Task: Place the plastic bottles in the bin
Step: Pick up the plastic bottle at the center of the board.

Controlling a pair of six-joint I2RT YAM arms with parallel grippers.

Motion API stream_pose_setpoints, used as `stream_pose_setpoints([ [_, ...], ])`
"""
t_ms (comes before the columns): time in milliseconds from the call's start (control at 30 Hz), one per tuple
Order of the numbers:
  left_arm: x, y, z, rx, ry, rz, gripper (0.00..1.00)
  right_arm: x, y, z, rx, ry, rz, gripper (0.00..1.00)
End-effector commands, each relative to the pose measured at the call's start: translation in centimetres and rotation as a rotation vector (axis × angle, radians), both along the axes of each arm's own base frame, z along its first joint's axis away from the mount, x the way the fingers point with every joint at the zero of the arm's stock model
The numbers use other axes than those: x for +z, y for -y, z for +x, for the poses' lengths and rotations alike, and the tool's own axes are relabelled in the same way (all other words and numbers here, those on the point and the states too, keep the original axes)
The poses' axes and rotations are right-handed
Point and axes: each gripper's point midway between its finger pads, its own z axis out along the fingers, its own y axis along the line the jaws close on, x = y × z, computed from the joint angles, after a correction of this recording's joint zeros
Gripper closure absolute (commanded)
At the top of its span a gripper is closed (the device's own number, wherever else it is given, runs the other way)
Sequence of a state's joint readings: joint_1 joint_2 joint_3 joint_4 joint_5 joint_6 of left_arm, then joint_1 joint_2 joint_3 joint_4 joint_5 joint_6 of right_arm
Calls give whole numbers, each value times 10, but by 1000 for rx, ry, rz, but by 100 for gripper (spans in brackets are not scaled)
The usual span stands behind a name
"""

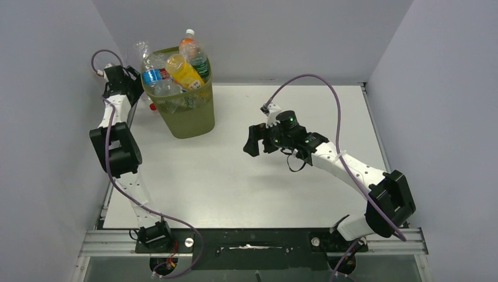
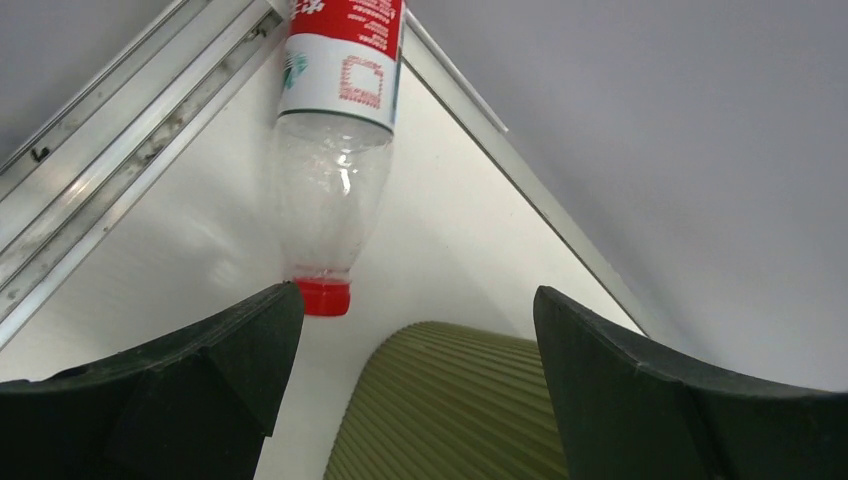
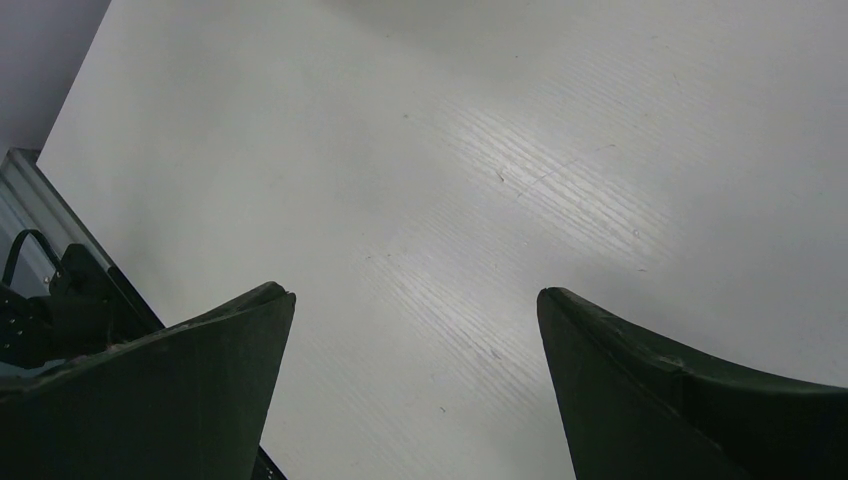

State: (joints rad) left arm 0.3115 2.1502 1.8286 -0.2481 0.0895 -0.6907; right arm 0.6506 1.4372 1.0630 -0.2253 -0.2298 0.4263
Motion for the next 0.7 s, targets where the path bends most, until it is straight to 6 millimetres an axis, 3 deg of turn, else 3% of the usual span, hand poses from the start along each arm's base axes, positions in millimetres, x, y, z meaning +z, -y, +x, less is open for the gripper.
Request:
stream_pose_setpoints([
  [0, -2, -2, 22, -12, -19, 62, 14, 9, -4, 10, 17, 34, 50, 2],
  [367, -38, -17, 32, 19, -139, 175, 14, -7, 2, 19, 16, 0, 64, 2],
  [667, -65, -39, 54, 51, -185, 254, 14, -18, 5, 21, 10, -30, 71, 2],
])
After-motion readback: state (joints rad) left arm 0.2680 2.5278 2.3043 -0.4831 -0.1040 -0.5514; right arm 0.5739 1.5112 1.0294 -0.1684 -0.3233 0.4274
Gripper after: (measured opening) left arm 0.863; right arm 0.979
